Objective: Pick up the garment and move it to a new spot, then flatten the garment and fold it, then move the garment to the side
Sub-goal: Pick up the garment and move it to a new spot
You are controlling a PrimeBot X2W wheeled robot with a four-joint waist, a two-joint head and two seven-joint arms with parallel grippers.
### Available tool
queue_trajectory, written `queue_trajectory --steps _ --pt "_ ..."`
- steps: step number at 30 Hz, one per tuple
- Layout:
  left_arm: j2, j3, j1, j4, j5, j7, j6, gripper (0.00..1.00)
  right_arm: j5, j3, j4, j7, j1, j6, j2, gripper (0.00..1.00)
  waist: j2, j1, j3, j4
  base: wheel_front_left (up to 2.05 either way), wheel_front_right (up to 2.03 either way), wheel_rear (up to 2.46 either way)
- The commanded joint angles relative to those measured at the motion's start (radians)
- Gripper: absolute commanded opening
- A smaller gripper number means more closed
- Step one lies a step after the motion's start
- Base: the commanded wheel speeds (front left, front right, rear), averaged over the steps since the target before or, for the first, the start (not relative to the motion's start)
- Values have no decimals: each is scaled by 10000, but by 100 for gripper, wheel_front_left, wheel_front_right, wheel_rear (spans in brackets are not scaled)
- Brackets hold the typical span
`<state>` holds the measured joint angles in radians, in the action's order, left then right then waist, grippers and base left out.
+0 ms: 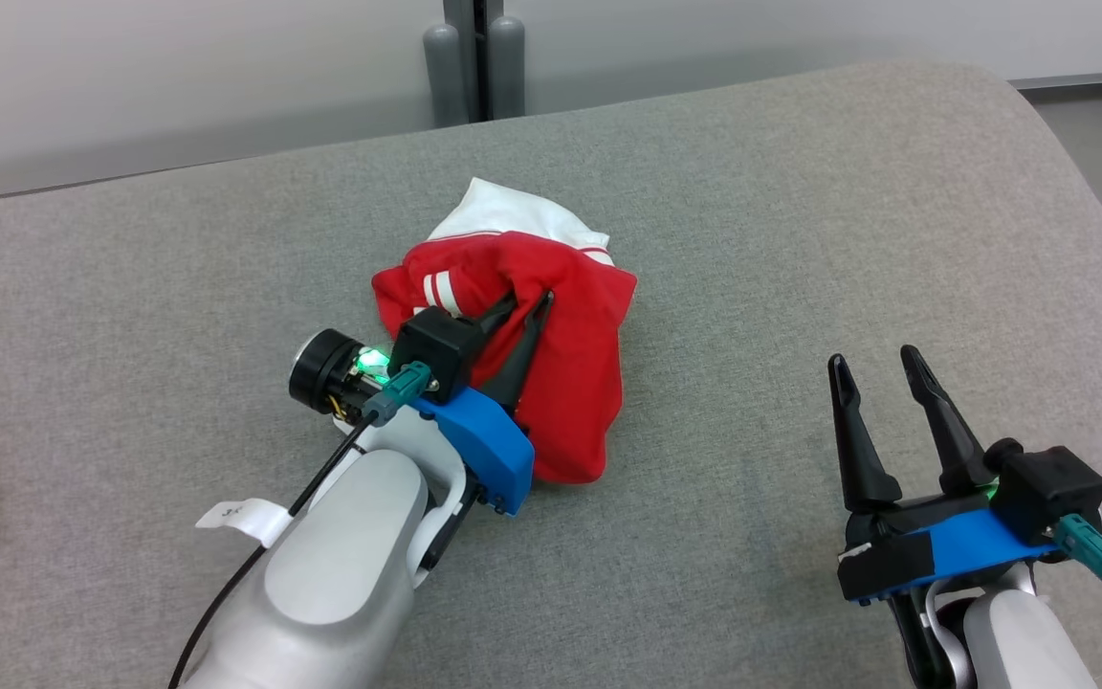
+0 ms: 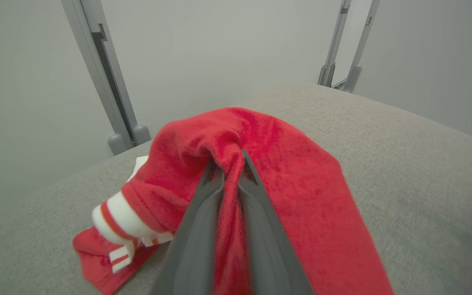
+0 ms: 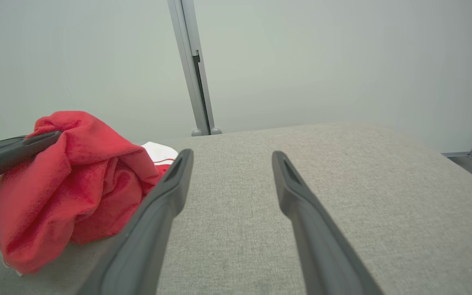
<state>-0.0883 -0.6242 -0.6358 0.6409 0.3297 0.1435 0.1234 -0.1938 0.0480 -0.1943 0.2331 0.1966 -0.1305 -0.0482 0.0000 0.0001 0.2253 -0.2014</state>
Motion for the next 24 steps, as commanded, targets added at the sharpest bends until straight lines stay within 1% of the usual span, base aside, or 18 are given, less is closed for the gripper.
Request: queue_trajectory --steps 1,5,10,12,13,15,18,24 --pt "40 77 35 56 85 240 -50 100 101 -28 -31 25 -15 -4 -41 100 0 -1 -71 52 0 0 0" --pt "116 264 48 8 184 845 -348 100 158 -68 -81 -52 -199 -4 -41 100 0 -1 -336 262 0 0 0" --pt "-190 712 343 -441 142 1154 -838 100 238 -155 -49 -153 -439 -4 -41 100 0 -1 -719 658 0 0 0" --pt "-374 952 516 -747 152 1194 -1030 100 259 -180 -11 -184 -478 -4 -39 100 0 -1 -854 853 0 0 0" --pt "-608 1220 777 -1133 126 1217 -1185 100 290 -194 38 -244 -567 -4 -39 100 0 -1 -968 1048 0 0 0" --pt "-871 1526 1074 -1620 92 1219 -1353 100 312 -215 77 -277 -644 -3 -41 100 0 -1 -1071 1244 0 0 0" --pt "-1258 1978 1638 -2366 14 1223 -1566 100 354 -280 148 -340 -717 -4 -41 100 0 -1 -1212 1521 0 0 0" --pt "-1795 2843 2962 -3487 7 1228 -1945 100 391 -368 224 -478 -877 -4 -41 100 0 -1 -1516 1946 0 0 0"
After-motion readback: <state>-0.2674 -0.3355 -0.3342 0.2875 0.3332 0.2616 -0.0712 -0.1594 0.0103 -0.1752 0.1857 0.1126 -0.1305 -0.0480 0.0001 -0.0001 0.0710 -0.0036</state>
